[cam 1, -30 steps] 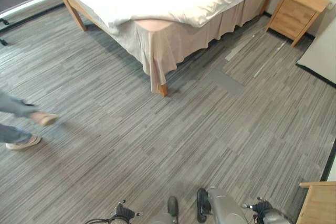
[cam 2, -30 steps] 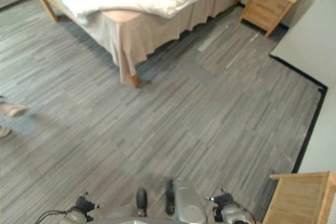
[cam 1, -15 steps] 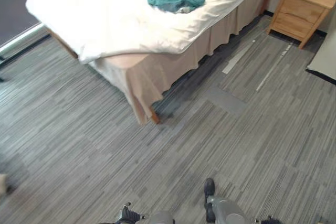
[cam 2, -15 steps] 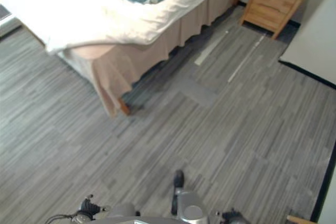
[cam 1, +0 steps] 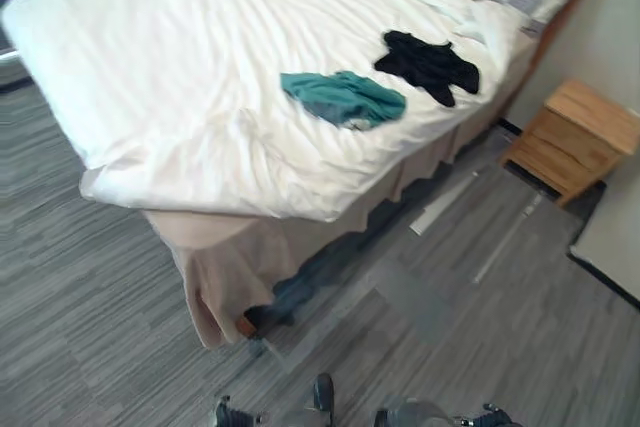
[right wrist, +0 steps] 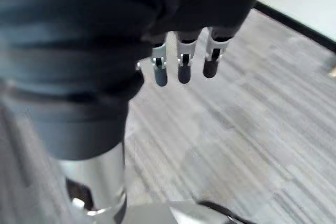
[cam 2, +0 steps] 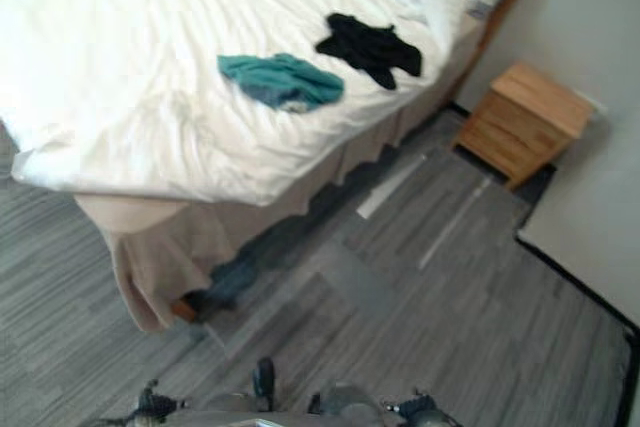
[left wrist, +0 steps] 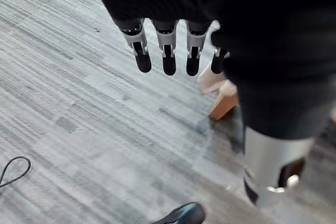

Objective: Tidy up the quilt and then pick up the clothes from the bed and put them into the laundry hamper.

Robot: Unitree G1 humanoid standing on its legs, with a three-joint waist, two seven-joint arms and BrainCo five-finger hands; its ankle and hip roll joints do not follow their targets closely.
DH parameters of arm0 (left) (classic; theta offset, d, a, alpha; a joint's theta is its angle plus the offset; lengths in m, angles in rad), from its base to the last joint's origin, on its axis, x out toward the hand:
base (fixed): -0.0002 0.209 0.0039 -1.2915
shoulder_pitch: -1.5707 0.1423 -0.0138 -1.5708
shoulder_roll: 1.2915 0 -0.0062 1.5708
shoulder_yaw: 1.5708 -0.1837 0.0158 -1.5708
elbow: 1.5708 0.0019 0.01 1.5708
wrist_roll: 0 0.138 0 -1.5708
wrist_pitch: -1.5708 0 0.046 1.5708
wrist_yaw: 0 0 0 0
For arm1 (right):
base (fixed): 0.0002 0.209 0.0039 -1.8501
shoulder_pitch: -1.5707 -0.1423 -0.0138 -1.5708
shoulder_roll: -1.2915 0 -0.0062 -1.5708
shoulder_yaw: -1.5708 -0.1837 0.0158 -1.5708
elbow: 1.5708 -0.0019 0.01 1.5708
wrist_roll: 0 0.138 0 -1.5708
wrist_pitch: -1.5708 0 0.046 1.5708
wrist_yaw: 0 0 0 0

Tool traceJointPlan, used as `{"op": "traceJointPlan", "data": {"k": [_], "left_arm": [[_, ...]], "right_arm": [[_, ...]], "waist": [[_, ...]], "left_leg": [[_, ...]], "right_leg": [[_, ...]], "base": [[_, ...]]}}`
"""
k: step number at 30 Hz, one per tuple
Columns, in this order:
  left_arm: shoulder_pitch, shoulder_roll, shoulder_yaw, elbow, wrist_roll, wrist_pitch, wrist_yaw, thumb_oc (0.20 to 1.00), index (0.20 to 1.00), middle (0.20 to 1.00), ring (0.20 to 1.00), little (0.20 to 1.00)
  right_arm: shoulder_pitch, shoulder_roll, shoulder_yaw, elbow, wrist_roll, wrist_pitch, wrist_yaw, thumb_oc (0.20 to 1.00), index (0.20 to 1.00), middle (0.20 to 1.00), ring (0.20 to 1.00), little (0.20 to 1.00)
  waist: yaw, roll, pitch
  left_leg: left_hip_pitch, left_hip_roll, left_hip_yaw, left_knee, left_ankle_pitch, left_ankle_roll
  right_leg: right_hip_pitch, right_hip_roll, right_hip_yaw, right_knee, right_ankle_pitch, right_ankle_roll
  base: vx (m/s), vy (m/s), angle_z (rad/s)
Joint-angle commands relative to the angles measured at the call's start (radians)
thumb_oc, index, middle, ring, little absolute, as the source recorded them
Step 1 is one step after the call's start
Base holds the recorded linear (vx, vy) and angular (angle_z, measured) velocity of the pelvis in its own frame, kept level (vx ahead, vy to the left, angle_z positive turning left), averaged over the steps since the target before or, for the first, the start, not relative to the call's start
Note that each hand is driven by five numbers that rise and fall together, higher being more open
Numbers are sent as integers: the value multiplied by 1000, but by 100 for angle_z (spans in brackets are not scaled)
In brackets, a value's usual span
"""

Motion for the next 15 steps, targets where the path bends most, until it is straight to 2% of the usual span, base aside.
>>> {"op": "traceJointPlan", "data": {"k": [1,3,4,5,8,9,10,12,14,15], "left_arm": [[-22,19,-7,6,19,0,18,1000,1000,1000,1000,1000],[-28,30,-11,10,29,1,11,1000,1000,1000,1000,1000],[-31,34,-16,14,30,-3,7,1000,1000,1000,1000,1000],[-20,44,-1,22,20,-6,7,1000,1000,1000,1000,1000],[-3,49,20,31,-7,-10,12,1000,1000,1000,1000,1000],[10,54,62,31,-60,-18,17,1000,1000,1000,1000,1000],[10,54,62,30,-60,-18,17,1000,1000,1000,1000,1000],[12,68,106,31,-122,-31,31,1000,1000,1000,1000,1000],[9,89,153,13,-185,-51,59,1000,1000,1000,1000,1000],[0,138,217,-91,-253,-85,114,1000,1000,1000,1000,1000]], "right_arm": [[-121,-44,-32,-18,-16,-15,-9,1000,1000,1000,1000,1000],[-118,-50,-39,5,-7,-6,-5,1000,1000,1000,1000,1000],[-112,-48,-48,21,-1,-3,-2,1000,1000,1000,1000,1000],[-109,-50,-55,36,-5,1,4,1000,1000,1000,1000,1000],[-98,-51,-57,47,-6,0,8,1000,1000,1000,1000,1000],[-94,-60,-58,55,-14,1,10,1000,1000,1000,1000,1000],[-94,-60,-57,55,-14,0,10,1000,1000,1000,1000,1000],[-91,-72,-60,58,-17,-4,8,1000,1000,1000,1000,1000],[-81,-89,-70,63,-15,-6,0,1000,1000,1000,1000,1000],[-57,-101,-84,64,-18,-8,-13,1000,1000,1000,1000,1000]], "waist": [[13,2,65],[3,-8,56],[9,-14,50],[11,-16,38],[9,-13,28],[18,-4,30],[15,-4,30],[19,6,36],[19,16,51],[4,26,66]], "left_leg": [[40,67,10,34,-83,-130],[56,77,-51,28,-106,-142],[58,73,-69,34,-115,-145],[64,76,-98,44,-122,-154],[65,89,-129,46,-122,-167],[58,106,-148,42,-114,-189],[59,106,-151,42,-113,-189],[41,119,-161,43,-105,-213],[8,130,-133,64,-92,-232],[-36,160,30,95,-67,-231]], "right_leg": [[101,-25,175,-518,224,101],[86,-31,291,-586,268,123],[99,-39,298,-602,264,119],[118,-50,261,-604,261,110],[143,-42,237,-631,258,99],[165,-44,196,-663,260,89],[167,-44,193,-665,260,89],[182,-45,157,-685,254,81],[207,-63,96,-709,248,78],[235,-87,28,-722,239,81]], "base": [[325,-260,161],[299,-300,168],[317,-352,159],[207,-240,134],[174,-268,105],[147,-250,48],[109,-244,48],[54,-176,70],[0,-133,74],[-39,-64,58]]}}
